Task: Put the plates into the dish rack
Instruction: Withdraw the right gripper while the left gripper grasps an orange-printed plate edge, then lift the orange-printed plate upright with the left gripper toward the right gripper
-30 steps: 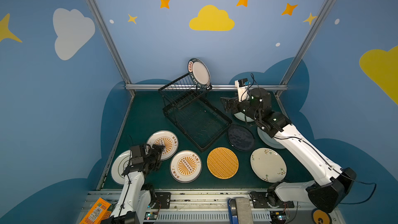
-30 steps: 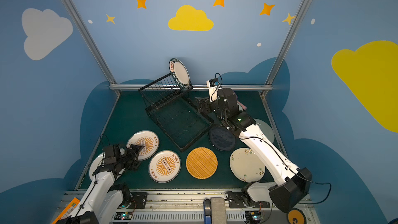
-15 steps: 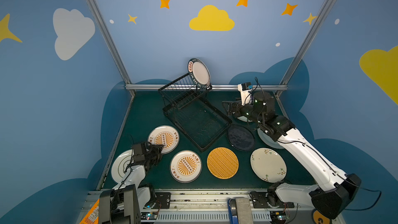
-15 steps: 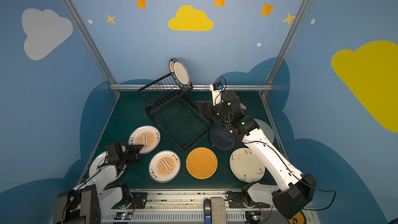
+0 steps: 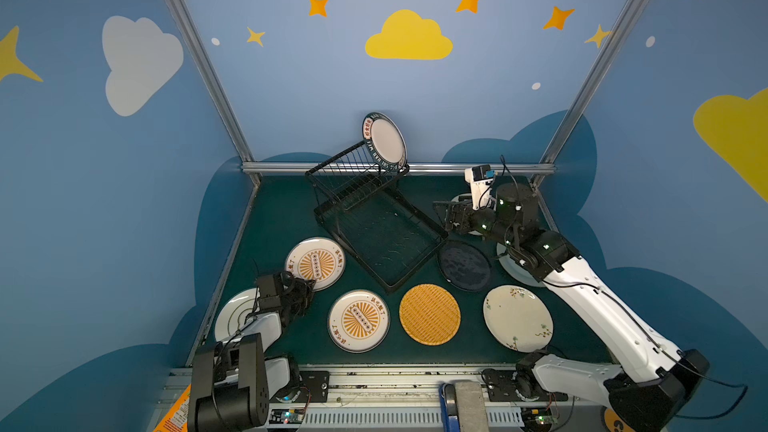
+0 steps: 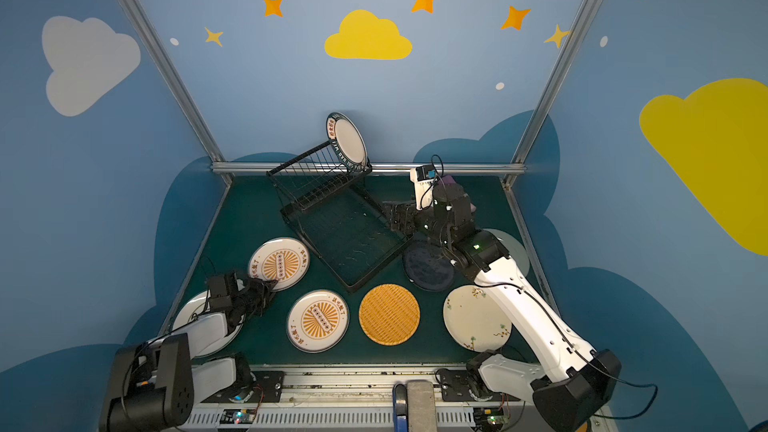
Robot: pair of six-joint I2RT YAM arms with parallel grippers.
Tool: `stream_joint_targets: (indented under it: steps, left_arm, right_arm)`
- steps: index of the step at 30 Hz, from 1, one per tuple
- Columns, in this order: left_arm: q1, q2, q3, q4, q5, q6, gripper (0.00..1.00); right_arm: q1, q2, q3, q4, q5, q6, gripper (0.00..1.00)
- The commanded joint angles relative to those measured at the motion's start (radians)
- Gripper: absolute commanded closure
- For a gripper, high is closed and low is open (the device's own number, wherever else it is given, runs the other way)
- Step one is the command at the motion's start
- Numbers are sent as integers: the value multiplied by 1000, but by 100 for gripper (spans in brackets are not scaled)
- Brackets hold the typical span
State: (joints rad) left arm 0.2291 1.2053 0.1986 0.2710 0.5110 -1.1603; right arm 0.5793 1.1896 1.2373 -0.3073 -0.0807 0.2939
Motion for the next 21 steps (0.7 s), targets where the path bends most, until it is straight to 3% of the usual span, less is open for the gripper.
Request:
stream_joint_targets:
  steps: [1, 3, 12, 21]
  left_arm:
    - [3, 56, -21, -68, -101, 4, 78]
    - [2, 65, -19, -66, -101, -2, 84]
    - [3, -8, 10, -159, -131, 6, 90]
    - [34, -358, 71, -479, -222, 13, 96]
  right_arm:
    - [-4, -27, -12, -9, -17, 13, 9]
    - [-4, -33, -18, -11, -17, 15, 9]
    - [-4, -50, -26, -19, -13, 12, 9]
    - [-1, -32, -23, -19, -29, 20, 9]
